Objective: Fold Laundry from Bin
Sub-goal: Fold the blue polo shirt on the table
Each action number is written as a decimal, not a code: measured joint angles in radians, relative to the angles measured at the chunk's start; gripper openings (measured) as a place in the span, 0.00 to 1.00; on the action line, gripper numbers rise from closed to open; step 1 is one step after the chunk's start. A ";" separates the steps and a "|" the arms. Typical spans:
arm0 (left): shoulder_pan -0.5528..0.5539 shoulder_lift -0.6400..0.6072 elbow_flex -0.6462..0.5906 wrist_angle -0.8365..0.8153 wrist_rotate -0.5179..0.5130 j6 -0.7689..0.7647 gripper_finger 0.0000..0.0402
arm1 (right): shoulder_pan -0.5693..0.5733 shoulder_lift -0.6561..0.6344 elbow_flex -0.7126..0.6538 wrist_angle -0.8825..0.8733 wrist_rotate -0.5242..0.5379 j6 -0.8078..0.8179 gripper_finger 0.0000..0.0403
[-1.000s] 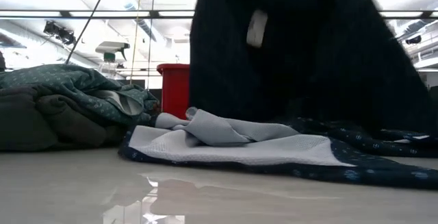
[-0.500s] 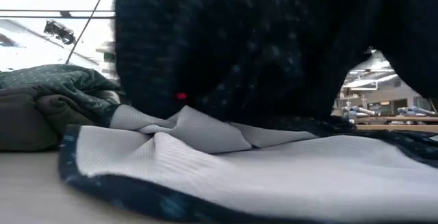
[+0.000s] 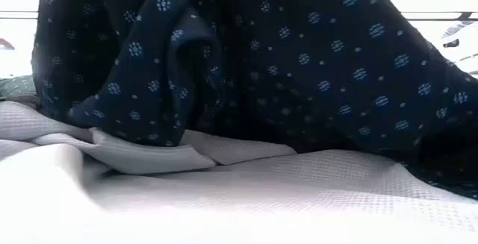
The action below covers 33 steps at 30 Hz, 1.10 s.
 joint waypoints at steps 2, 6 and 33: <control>0.008 0.000 0.000 -0.008 -0.021 0.006 0.00 | 0.000 0.028 0.000 -0.046 0.032 0.039 0.01; 0.039 0.003 0.000 -0.054 -0.072 0.014 0.00 | 0.001 0.122 0.000 -0.157 0.063 0.130 0.01; 0.465 0.004 0.000 -0.275 0.001 0.034 0.00 | 0.103 0.754 -0.002 -0.300 0.233 0.736 0.48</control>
